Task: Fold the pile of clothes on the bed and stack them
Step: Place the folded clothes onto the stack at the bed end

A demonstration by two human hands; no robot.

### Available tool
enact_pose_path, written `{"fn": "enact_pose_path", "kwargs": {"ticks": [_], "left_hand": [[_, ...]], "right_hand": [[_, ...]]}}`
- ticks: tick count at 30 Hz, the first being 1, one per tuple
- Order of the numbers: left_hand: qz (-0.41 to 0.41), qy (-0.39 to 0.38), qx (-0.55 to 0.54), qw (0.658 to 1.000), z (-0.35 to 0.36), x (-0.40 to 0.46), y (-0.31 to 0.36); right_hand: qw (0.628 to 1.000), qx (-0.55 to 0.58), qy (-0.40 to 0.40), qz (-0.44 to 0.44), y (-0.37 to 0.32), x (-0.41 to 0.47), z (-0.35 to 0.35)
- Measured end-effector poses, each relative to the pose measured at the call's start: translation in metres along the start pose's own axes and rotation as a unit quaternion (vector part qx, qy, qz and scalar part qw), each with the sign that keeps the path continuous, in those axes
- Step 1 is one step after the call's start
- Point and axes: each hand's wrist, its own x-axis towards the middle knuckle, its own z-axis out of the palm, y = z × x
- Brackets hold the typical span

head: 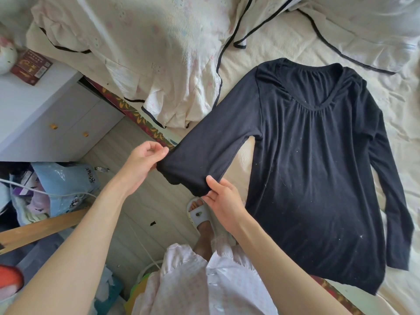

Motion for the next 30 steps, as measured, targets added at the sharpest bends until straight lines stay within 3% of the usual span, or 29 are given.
{"fn": "enact_pose_path", "kwargs": {"ticks": [2,4,6,8,12,18,23,30], "left_hand": [[-0.021,-0.061,0.082,0.995,-0.008,0.003,0.005],[-0.068,-0.139,0.184,0.971,-0.012,0.001,0.010],[-0.094,-0.168,0.266,0.945,-0.016,-0.001,0.011],[-0.071,-0.103,0.295,0.947,-0.019,-0.003,0.011],[0.034,0.054,0.225,0.972,-0.020,-0.011,0.013],[0.003,0.025,0.256,0.966,-0.003,-0.013,0.014],[0.151,0.122,0.239,0.952,0.040,-0.021,0.050],[0.335,0.051,0.274,0.900,0.182,-0.015,0.123]], "right_hand": [[1.000,-0.001,0.003,0.005,0.000,0.000,0.000],[1.000,0.000,0.007,0.003,-0.002,-0.001,0.003],[1.000,0.009,0.021,0.002,-0.004,-0.001,0.007],[0.999,0.021,0.033,0.012,-0.007,-0.003,0.010],[0.998,0.045,0.029,0.027,-0.011,-0.006,0.015],[0.998,0.062,0.021,0.014,-0.017,-0.012,0.014],[0.995,0.091,-0.002,-0.034,-0.039,-0.025,-0.008],[0.965,0.238,0.039,-0.102,-0.090,-0.046,-0.071]]}}
